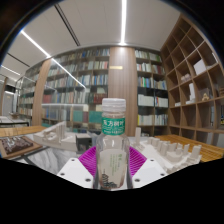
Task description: Pour water
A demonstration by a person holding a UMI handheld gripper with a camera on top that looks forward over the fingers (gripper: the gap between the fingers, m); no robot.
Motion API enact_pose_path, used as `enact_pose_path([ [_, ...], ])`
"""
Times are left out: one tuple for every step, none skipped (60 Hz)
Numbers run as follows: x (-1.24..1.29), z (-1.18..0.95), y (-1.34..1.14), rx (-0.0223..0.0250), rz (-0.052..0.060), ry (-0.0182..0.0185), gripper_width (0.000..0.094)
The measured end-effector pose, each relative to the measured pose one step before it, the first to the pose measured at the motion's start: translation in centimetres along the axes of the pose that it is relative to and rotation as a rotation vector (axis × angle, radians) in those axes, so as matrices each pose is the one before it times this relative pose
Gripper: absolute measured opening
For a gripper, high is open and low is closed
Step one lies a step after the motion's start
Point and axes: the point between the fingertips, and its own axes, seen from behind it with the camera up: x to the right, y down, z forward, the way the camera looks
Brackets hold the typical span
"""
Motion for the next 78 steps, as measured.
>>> enact_pose_path([
  [0.140, -0.195, 1.263, -0.02516, -0.0038, 0.00569, 0.0377],
  [-0.732, -0.766, -0.577, -0.02698, 0.0025, 0.00468, 0.0377],
  [0.091, -0.021, 0.431, -0.02133, -0.0030, 0.00134, 0.0377],
  [-0.091, -0.161, 0.558, -0.01921, -0.0048, 0.00216, 0.0376],
  [0.088, -0.038, 0.784, -0.01908, -0.0056, 0.00254, 0.0377],
  [1.123, 1.111, 2.295, -0.01232, -0.0077, 0.00170, 0.0377],
  [0.089, 0.052, 0.856, -0.01805, 0.0009, 0.00234, 0.0377],
  [0.610, 0.730, 1.641, -0.01306, 0.0015, -0.00071, 0.0378],
  [-0.453, -0.384, 0.525, -0.01751, 0.0064, -0.00037, 0.0378],
  [-0.064, 0.049, 0.747, -0.01624, 0.0072, -0.00432, 0.0377],
  [-0.112, 0.011, 0.698, -0.01491, 0.0087, -0.00417, 0.0379],
  [-0.037, 0.062, 0.711, -0.01310, 0.0073, -0.00188, 0.0379],
  [0.045, 0.078, 0.702, -0.01231, 0.0051, 0.00077, 0.0379],
  [0.031, 0.093, 0.703, -0.01302, 0.0030, 0.00071, 0.0379],
  [0.494, 0.710, 0.691, -0.01440, 0.0007, -0.00381, 0.0378],
  [-0.084, 0.090, 0.781, -0.01434, 0.0023, -0.00366, 0.0379],
  [-0.015, 0.126, 1.054, -0.01222, 0.0022, -0.00413, 0.0381],
  [-0.070, 0.103, 0.903, -0.01798, 0.0010, -0.00341, 0.0381],
  [-0.073, -0.218, 1.223, -0.02067, -0.0023, -0.00334, 0.0388],
  [0.138, -0.101, -0.904, 0.05878, -0.0040, -0.00113, 0.0395],
  [-0.006, 0.089, 0.085, 0.00182, -0.0067, 0.00272, 0.0395],
  [-0.044, -0.206, 0.366, -0.00676, -0.0028, 0.00111, 0.0395],
  [-0.235, 0.179, -0.800, 0.01292, 0.0018, 0.00287, 0.0399],
  [0.039, -0.191, 0.289, -0.00302, -0.0016, 0.00566, 0.0399],
  [0.159, -0.265, 0.033, 0.00036, 0.0001, 0.00098, 0.0419],
  [-0.038, -0.069, -0.084, 0.00886, -0.0010, 0.00245, 0.0426],
  [-0.026, -0.030, 0.133, -0.00051, -0.0031, 0.00235, 0.0445],
  [-0.005, -0.040, 0.005, 0.00119, 0.0001, 0.00239, 0.0462],
  [0.031, 0.005, -0.029, 0.00055, 0.0019, 0.00242, 0.0490],
  [-0.036, 0.049, -0.079, -0.00629, 0.0064, -0.00008, 0.0522],
  [0.010, -0.005, 0.070, -0.00653, 0.0074, -0.00056, 0.0530],
  [0.128, 0.001, 0.108, -0.01022, 0.0051, 0.00272, 0.0543],
  [0.120, -0.083, 0.271, -0.01721, 0.0060, 0.00304, 0.0571],
  [0.186, -0.124, 0.230, -0.01606, 0.0053, 0.00583, 0.0609],
  [0.169, -0.166, 0.079, -0.01098, 0.0055, 0.00544, 0.0637],
  [0.080, -0.265, -0.039, -0.00605, 0.0049, 0.00238, 0.0709],
  [0.183, -0.318, -0.173, -0.00145, 0.0033, 0.00649, 0.0782],
  [0.121, -0.385, -0.182, -0.00080, 0.0017, 0.00778, 0.0870],
  [-0.389, -0.434, -0.136, -0.00297, -0.0022, 0.00737, 0.0869],
  [0.080, -0.462, -0.182, -0.00291, -0.0014, 0.00785, 0.0839],
  [0.156, -0.527, -0.140, -0.00425, -0.0012, 0.01047, 0.0832],
  [0.076, -0.591, -0.219, -0.00113, -0.0020, 0.00815, 0.0835],
  [0.000, -0.641, -0.252, 0.00063, -0.0024, 0.00649, 0.0844],
  [0.262, -0.421, -0.478, -0.00050, -0.0040, 0.00218, 0.0858],
  [-0.204, -0.872, -0.103, 0.00089, -0.0029, 0.00189, 0.0864],
  [-0.157, -0.913, -0.159, 0.00323, -0.0033, 0.00562, 0.0865],
  [-0.171, -0.827, -0.218, 0.00086, -0.0023, 0.00204, 0.0862],
  [-0.171, -0.895, -0.184, -0.00216, -0.0013, 0.00268, 0.0857],
  [-0.170, -0.909, -0.067, -0.00672, -0.0016, 0.00337, 0.0855],
  [0.018, -0.731, 0.011, -0.01095, -0.0031, 0.00229, 0.0853],
  [-0.137, -0.952, 0.090, -0.01177, -0.0040, 0.00360, 0.0856],
  [-0.149, -1.188, 0.041, -0.00758, -0.0021, 0.00484, 0.0858],
  [-0.167, -1.049, -0.032, -0.00457, 0.0003, 0.00445, 0.0860],
  [-0.189, -1.047, -0.015, -0.00366, 0.0019, 0.00264, 0.0860],
  [-0.218, -1.120, 0.071, -0.00465, 0.0025, 0.00143, 0.0858],
  [-0.199, -1.119, 0.057, -0.00409, 0.0046, 0.00210, 0.0856],
  [-0.100, -0.824, 0.040, -0.00252, 0.0070, 0.00232, 0.0860],
  [-0.176, -1.110, 0.064, -0.00155, 0.0076, 0.00273, 0.0859],
  [-0.161, -1.134, 0.184, -0.00300, 0.0042, -0.00008, 0.0859],
  [-0.263, -1.002, 0.153, -0.00513, 0.0024, -0.00142, 0.0858],
  [-0.210, -1.045, 0.159, -0.00415, 0.0015, -0.00042, 0.0859],
  [-0.190, -1.036, 0.103, -0.00123, 0.0016, 0.00158, 0.0860],
  [-0.159, -0.981, 0.060, -0.00035, 0.0004, 0.00318, 0.0860],
  [-0.138, -0.926, 0.083, -0.00200, -0.0026, 0.00345, 0.0858],
  [-0.100, -1.082, 0.130, -0.00342, -0.0046, 0.00311, 0.0858],
  [-0.125, -0.934, 0.168, -0.00302, -0.0047, 0.00317, 0.0860],
  [-0.095, -0.950, 0.137, -0.00235, -0.0049, 0.00395, 0.0861],
  [-0.076, -0.900, 0.105, -0.00082, -0.0049, 0.00448, 0.0860],
  [-0.120, -0.901, 0.098, -0.00029, -0.0055, 0.00321, 0.0858],
  [-0.236, -0.736, 0.065, -0.00020, -0.0055, 0.00114, 0.0859],
  [-0.207, -0.916, 0.134, 0.00080, -0.0063, -0.00096, 0.0860],
  [-0.156, -0.869, 0.072, 0.00203, -0.0055, -0.00094, 0.0861],
  [-0.083, -0.801, 0.032, 0.00287, -0.0029, 0.00086, 0.0860],
  [-0.057, -0.790, 0.013, 0.00269, -0.0002, 0.00288, 0.0860],
  [-0.035, -0.512, -0.053, 0.00113, 0.0014, 0.00184, 0.0860],
  [-0.135, -0.696, 0.070, 0.00021, 0.0002, -0.00033, 0.0859],
  [-0.157, -0.644, 0.043, -0.00071, -0.0011, -0.00226, 0.0861],
  [-0.100, -0.561, 0.078, -0.00019, 0.0005, -0.00178, 0.0860],
])
